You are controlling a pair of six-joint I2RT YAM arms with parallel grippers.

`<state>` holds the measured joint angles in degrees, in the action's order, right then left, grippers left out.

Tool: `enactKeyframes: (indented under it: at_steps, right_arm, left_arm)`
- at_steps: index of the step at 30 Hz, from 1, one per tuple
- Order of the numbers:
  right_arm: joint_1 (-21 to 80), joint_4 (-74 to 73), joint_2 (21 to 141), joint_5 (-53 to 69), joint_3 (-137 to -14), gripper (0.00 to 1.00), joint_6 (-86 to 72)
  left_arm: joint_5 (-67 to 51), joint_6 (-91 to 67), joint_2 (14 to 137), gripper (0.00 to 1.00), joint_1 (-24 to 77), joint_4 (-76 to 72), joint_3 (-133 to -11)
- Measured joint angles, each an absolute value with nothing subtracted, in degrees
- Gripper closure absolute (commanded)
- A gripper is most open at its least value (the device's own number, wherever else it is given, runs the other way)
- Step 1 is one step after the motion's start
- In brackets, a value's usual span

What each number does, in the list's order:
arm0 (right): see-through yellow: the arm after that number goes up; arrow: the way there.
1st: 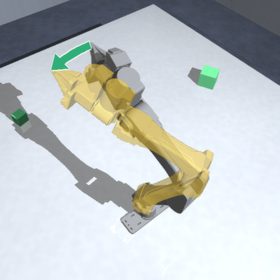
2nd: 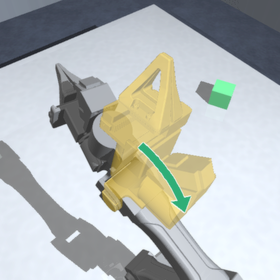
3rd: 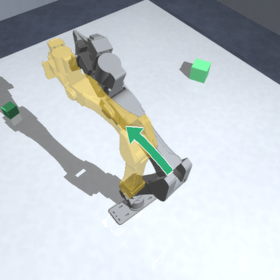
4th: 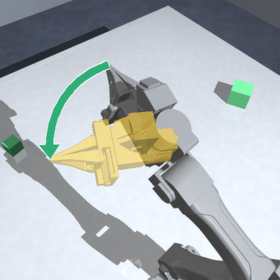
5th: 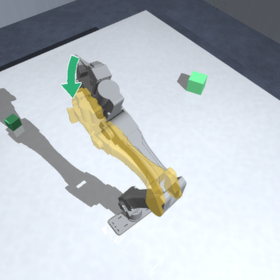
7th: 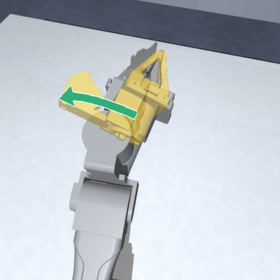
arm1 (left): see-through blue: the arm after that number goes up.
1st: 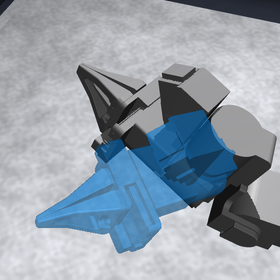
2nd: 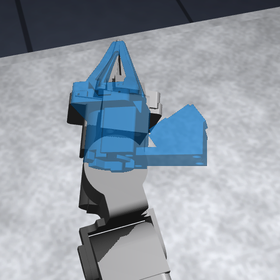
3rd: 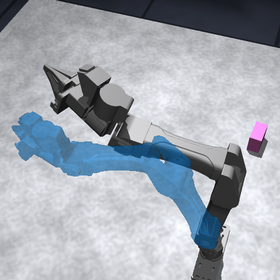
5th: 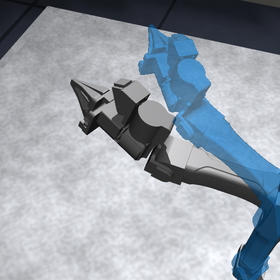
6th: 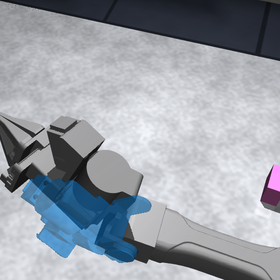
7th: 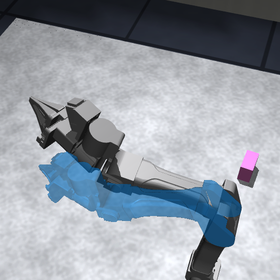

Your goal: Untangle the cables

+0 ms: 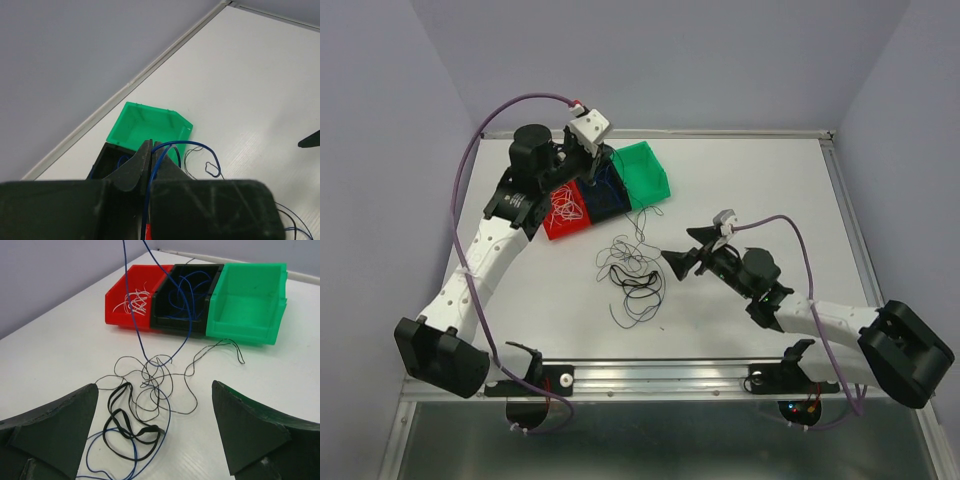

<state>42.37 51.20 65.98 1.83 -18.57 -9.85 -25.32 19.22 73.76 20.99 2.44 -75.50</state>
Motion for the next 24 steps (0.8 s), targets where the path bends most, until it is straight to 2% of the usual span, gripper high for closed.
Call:
enactKeyframes:
  at_steps: [7, 24]
  right_arm:
    - [42.4, 51.7, 69.6, 2.8, -23.3, 0.00, -8.8]
    - [42.4, 51.7, 70.8, 2.8, -23.3, 0.00, -8.4]
  left_arm:
    - [-19.3, 20.9, 73.5, 1.00, 20.9, 2.2, -74.2]
    - [-9.5, 27.6, 76.2, 1.00, 14.4, -1.1, -74.1]
